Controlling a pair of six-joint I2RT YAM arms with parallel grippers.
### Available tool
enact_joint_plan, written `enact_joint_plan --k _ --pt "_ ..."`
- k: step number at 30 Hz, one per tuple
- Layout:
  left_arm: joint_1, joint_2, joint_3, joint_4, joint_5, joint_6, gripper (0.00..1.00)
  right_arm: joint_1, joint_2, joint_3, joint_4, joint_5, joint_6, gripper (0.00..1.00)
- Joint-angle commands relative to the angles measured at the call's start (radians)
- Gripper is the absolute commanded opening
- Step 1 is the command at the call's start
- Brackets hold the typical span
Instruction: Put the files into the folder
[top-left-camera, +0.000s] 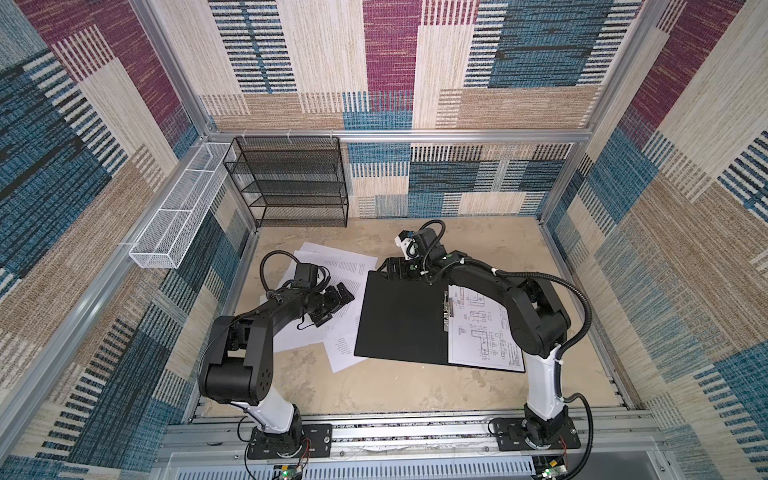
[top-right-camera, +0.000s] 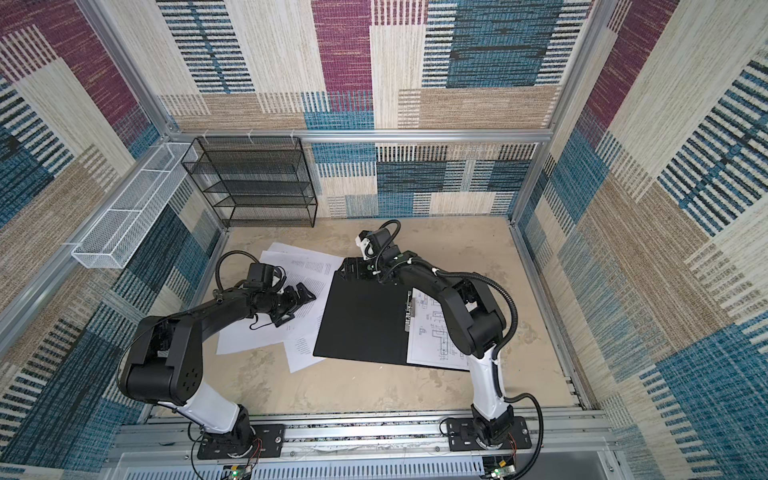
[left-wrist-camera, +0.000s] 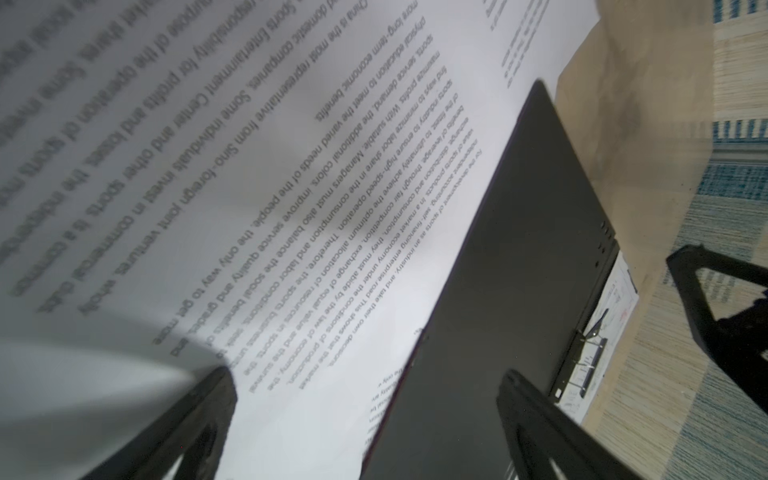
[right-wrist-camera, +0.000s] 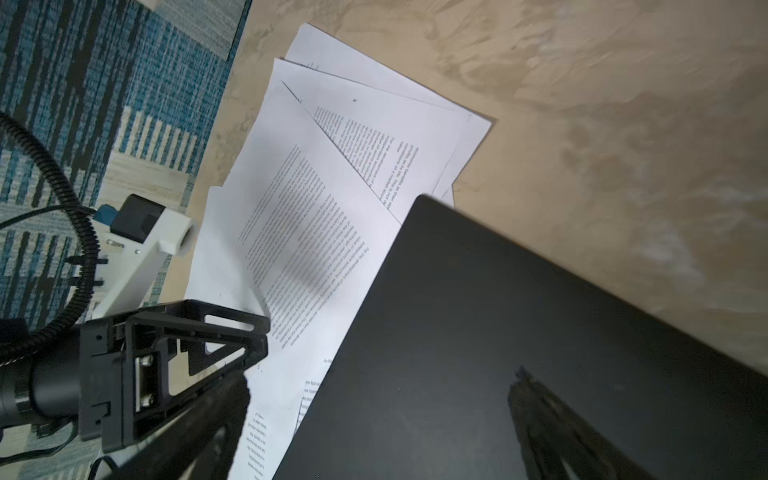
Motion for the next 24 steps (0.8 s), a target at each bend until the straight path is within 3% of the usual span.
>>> enact_joint_plan --k 1,6,14,24 --pt "0.025 -0.049 0.074 -0.244 0.0 -0.007 1.0 0.042 -0.017 -0.033 -0.021 -0.029 -0.006 1.0" --pt "0.043 -0.053 0.181 -0.358 -0.04 0.074 1.0 0.08 -0.099 -0.212 0.015 -0.01 0.035 1.0" --pt "0.099 0.004 0.207 -0.345 -0.017 0.082 1.0 0.096 -0.189 -0.403 -0.015 0.064 0.08 1.0" --pt "0.137 0.019 0.206 -0.348 -0.008 0.102 1.0 0.062 -0.21 -0.524 -0.024 0.103 0.045 1.0"
